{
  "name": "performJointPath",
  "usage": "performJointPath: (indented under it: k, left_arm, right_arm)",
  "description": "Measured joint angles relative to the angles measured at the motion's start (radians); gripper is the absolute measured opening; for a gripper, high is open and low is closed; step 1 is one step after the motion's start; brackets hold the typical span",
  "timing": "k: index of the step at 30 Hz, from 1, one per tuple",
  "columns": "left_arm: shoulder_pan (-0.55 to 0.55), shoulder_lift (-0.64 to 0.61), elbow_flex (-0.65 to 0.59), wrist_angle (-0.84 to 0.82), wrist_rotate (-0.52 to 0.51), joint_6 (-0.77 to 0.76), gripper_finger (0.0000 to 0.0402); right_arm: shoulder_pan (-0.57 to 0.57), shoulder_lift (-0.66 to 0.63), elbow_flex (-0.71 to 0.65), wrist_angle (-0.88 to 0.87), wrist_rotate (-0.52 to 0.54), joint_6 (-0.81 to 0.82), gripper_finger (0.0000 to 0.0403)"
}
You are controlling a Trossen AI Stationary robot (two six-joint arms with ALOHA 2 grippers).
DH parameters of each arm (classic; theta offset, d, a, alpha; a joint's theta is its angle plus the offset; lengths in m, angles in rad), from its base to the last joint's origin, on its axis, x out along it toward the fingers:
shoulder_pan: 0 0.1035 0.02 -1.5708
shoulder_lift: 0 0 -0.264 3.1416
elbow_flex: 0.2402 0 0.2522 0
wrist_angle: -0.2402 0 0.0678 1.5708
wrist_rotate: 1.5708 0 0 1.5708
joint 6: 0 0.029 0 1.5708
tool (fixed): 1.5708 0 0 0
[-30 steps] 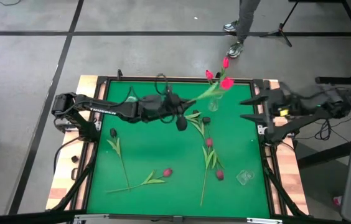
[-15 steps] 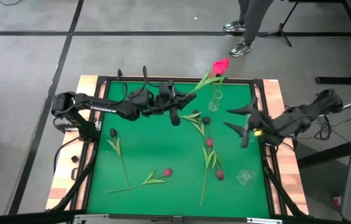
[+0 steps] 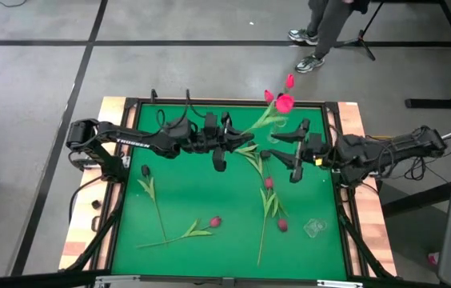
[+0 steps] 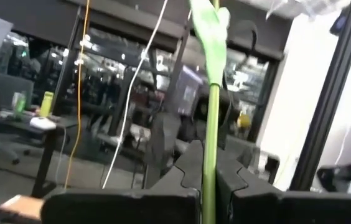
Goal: Sort flowers into vase by color
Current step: Put the pink flower into the top right transparent vase
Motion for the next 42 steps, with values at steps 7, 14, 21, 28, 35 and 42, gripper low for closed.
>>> performJointPath:
  k: [7, 14, 21, 28, 35, 42]
  left_arm:
    - [-0.01, 0.0, 0.0, -0.064, -0.015, 0.06, 0.0]
    - [-0.011, 0.001, 0.0, -0.116, -0.03, 0.069, 0.0]
    - [-0.01, 0.017, 0.0, -0.086, -0.061, 0.098, 0.0]
    - [-0.016, 0.04, 0.0, -0.086, -0.068, 0.11, 0.0]
    - [-0.017, 0.04, 0.0, -0.073, -0.086, 0.117, 0.0]
    - [-0.018, 0.04, 0.0, -0.076, -0.086, 0.141, 0.0]
  right_arm:
    - [-0.098, 0.077, 0.0, 0.082, -0.144, 0.035, 0.0218]
    - [-0.115, 0.093, 0.012, 0.126, -0.181, 0.017, 0.0218]
    - [-0.115, 0.166, 0.092, 0.125, -0.204, -0.016, 0.0218]
    - [-0.114, 0.257, 0.163, 0.111, -0.206, -0.063, 0.0218]
    - [-0.115, 0.25, 0.173, 0.029, -0.153, -0.049, 0.0205]
    - [-0.128, 0.248, 0.173, 0.018, -0.156, -0.041, 0.0153]
